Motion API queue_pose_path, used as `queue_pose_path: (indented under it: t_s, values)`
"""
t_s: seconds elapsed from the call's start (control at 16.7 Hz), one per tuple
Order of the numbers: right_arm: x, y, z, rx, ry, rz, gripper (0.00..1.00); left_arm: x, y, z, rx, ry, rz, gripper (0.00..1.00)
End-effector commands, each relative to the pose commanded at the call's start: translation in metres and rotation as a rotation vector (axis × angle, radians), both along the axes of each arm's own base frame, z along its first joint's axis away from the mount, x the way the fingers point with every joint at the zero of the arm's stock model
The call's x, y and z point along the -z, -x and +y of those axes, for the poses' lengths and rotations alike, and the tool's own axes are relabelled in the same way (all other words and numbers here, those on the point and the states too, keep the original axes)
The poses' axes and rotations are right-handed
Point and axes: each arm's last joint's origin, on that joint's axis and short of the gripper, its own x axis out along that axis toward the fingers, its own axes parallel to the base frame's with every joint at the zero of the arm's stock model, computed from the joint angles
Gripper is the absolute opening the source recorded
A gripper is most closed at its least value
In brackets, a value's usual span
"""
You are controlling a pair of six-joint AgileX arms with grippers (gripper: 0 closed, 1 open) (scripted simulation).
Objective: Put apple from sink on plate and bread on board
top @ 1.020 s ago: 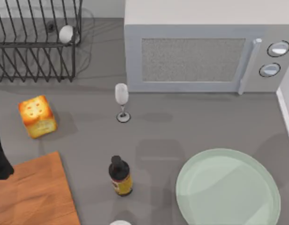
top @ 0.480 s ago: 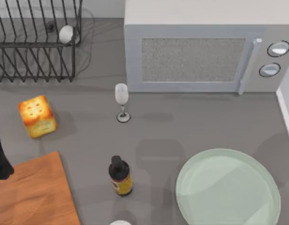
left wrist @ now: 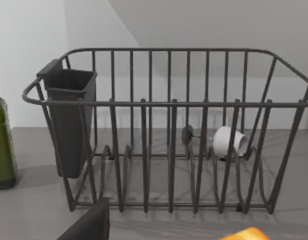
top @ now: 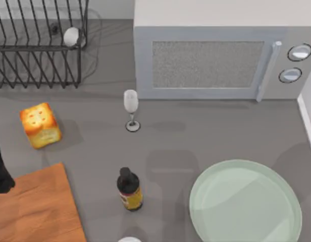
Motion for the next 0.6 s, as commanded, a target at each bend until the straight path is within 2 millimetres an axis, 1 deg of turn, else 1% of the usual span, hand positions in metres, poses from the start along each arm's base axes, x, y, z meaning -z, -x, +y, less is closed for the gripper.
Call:
queue_pose_path:
  t_s: [0.06,0.12,0.24,0.36,0.6]
  values:
    - [-0.030,-0.008,-0.001,0.007,0.001,-0.057,0.00,0.000,0.000,0.000,0.000,0.000,0.000,1.00]
    - [-0.031,-0.009,-0.001,0.007,0.001,-0.058,0.00,0.000,0.000,0.000,0.000,0.000,0.000,1.00]
    - [-0.042,-0.011,-0.002,0.007,0.002,-0.062,0.00,0.000,0.000,0.000,0.000,0.000,0.000,1.00]
    - [-0.064,-0.012,-0.003,0.006,0.001,-0.059,0.00,0.000,0.000,0.000,0.000,0.000,0.000,1.00]
    - [-0.114,-0.009,-0.002,0.007,-0.002,-0.046,0.00,0.000,0.000,0.000,0.000,0.000,0.000,1.00]
